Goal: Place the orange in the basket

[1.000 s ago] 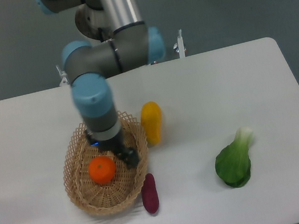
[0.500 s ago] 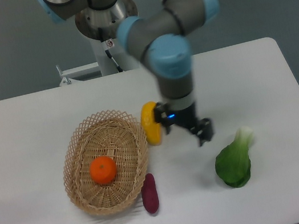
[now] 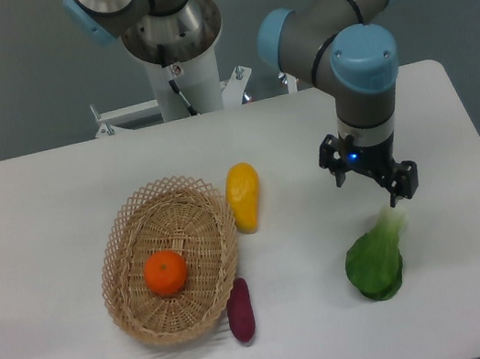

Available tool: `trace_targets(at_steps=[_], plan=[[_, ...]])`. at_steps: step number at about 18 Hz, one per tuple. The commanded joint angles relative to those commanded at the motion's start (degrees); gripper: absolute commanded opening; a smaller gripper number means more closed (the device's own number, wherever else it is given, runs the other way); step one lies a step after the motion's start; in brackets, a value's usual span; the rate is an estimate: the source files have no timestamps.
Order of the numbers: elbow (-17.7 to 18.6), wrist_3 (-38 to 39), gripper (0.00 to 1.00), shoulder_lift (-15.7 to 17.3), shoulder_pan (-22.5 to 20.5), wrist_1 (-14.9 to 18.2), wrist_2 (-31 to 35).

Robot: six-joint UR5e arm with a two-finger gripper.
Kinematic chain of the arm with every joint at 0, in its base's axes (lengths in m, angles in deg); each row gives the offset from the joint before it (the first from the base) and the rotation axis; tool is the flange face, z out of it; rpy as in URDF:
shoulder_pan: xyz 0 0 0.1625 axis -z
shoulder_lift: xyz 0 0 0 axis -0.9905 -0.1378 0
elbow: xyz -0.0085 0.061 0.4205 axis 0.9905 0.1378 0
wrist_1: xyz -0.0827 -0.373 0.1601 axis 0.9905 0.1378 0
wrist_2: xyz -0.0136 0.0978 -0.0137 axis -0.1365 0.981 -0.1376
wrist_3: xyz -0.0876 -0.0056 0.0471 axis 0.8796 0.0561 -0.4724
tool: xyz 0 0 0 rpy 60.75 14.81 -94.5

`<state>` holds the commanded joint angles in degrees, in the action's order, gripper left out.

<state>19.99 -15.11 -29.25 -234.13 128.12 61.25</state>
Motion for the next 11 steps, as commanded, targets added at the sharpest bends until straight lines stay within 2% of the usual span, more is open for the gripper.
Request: trace_targets(at_steps=[3,11], plan=[[-1.24,-1.76,1.0,0.0,-0.88,2.45,0.09],[-0.71,-1.58,1.0,0.0,-0.7,2.46,0.09]])
